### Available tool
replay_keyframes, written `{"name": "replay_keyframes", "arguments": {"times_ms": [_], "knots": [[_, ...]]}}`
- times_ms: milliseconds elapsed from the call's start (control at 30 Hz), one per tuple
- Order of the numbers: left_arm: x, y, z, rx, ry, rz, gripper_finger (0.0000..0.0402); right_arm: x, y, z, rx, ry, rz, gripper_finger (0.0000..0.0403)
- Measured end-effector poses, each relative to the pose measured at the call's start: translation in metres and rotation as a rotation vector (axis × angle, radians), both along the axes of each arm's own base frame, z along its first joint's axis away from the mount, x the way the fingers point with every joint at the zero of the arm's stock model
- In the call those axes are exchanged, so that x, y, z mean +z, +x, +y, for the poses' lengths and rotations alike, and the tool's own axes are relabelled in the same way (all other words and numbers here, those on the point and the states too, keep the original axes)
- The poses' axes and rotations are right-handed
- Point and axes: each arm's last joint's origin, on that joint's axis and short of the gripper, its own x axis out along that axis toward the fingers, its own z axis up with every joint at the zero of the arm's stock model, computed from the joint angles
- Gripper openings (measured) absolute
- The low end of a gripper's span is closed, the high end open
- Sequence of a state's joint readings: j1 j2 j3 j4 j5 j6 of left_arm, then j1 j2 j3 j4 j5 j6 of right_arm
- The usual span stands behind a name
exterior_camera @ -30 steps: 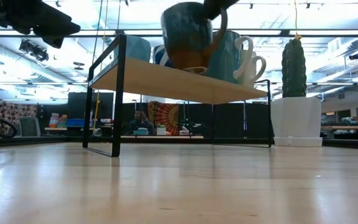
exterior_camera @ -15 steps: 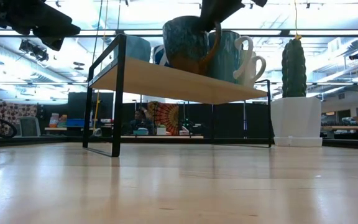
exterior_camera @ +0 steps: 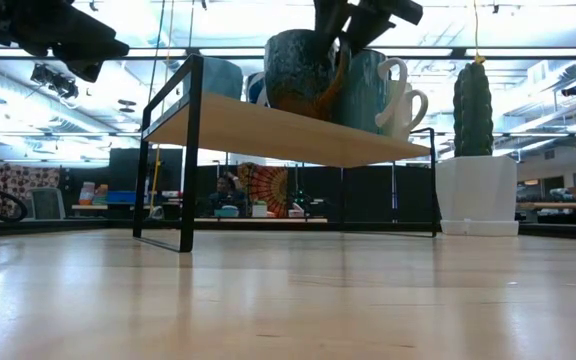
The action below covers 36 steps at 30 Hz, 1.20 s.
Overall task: Place coffee mugs
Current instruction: Put the green patterned mug on the shelf
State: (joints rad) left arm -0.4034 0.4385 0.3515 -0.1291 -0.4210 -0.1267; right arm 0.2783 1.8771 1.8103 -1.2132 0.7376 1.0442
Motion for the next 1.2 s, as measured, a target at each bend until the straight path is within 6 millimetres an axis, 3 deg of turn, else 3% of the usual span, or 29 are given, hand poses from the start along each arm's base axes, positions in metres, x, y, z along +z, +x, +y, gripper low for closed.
{"name": "replay_keyframes", "arguments": {"times_ms": [833, 1200], "knots": [[0.005, 0.001, 0.0, -0.024, 0.115, -0.049, 0.0141, 0.008, -0.008, -0.011, -0.02, 0.006, 0.094, 0.018], [0.005, 0.001, -0.001, -0.046, 0.11, -0.049, 0.0141, 0.042, -0.011, 0.007, 0.048, -0.027, -0.004, 0.018]]}}
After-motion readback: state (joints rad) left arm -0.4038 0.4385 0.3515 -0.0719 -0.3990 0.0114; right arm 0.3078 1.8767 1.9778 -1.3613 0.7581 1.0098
